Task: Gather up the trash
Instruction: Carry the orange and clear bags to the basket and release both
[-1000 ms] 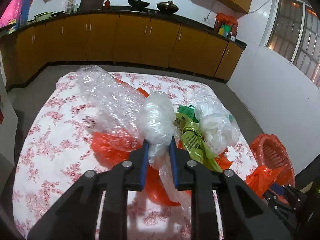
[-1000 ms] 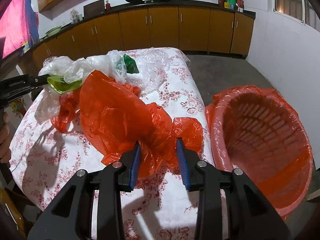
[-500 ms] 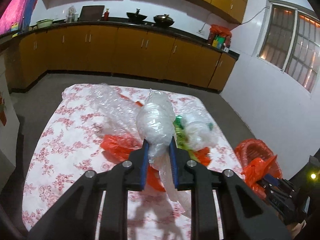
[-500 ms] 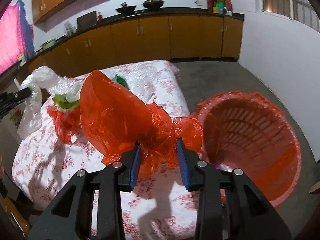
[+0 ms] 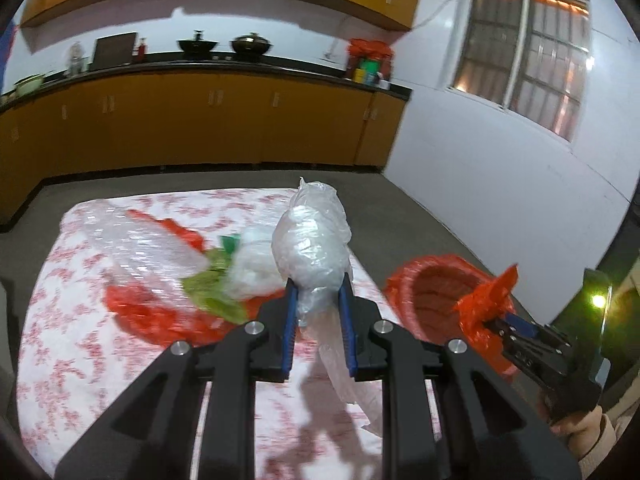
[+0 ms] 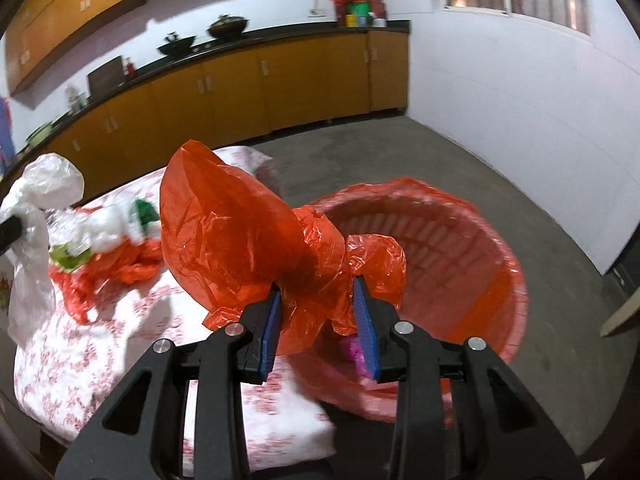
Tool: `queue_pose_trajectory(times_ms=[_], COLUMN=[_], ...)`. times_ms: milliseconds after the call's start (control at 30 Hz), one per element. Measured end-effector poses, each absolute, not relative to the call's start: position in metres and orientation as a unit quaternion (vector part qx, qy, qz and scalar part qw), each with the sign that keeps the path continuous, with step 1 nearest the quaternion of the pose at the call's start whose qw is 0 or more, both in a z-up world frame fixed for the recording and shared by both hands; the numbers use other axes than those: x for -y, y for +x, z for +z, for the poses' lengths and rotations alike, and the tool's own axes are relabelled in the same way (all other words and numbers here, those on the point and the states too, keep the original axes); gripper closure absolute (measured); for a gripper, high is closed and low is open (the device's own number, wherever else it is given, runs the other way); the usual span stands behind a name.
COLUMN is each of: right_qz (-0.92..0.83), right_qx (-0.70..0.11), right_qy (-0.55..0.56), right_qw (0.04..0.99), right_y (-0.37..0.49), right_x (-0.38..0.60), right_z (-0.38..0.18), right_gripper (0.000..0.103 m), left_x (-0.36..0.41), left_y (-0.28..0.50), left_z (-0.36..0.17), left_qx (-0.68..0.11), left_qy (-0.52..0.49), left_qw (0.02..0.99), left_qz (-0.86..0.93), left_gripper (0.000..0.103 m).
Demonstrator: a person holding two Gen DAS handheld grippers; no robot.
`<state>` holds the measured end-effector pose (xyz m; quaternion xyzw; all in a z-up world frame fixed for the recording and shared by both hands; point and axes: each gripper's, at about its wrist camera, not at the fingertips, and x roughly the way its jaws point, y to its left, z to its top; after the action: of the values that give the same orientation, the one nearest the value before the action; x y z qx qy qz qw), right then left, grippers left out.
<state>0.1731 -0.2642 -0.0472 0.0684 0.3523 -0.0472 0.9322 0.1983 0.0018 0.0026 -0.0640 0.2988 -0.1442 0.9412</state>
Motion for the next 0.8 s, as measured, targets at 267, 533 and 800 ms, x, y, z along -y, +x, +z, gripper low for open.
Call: queue_pose_trajectory(times_ms=[267, 533, 800], right_qz=[-0.086, -0.113, -0.133], right_qx=[-0.351, -0.351, -0.342], right_qy=[0.087, 0.105, 0.109], right_qw=[0.928, 0.924, 0.924], right_y=[0.163, 0.158, 0.154], right_x=[0.297, 0.323, 0.332], right_z=[-0.051, -0.052, -0.043], right_gripper=[0.068, 0.068, 0.068], left_x=[0.052, 0.093, 0.131], left_y=[0.207, 0.218, 0.23], left_z=[-0.013, -0.026, -0.039], left_qx=[-0.317, -0.332, -0.338], left_qy=[-0.04, -0.029, -0.025], left_qw=[0.93, 0.916, 0.904], left_qz=[-0.183, -0.223, -0.261], left_gripper=[0.083, 0.083, 0.083])
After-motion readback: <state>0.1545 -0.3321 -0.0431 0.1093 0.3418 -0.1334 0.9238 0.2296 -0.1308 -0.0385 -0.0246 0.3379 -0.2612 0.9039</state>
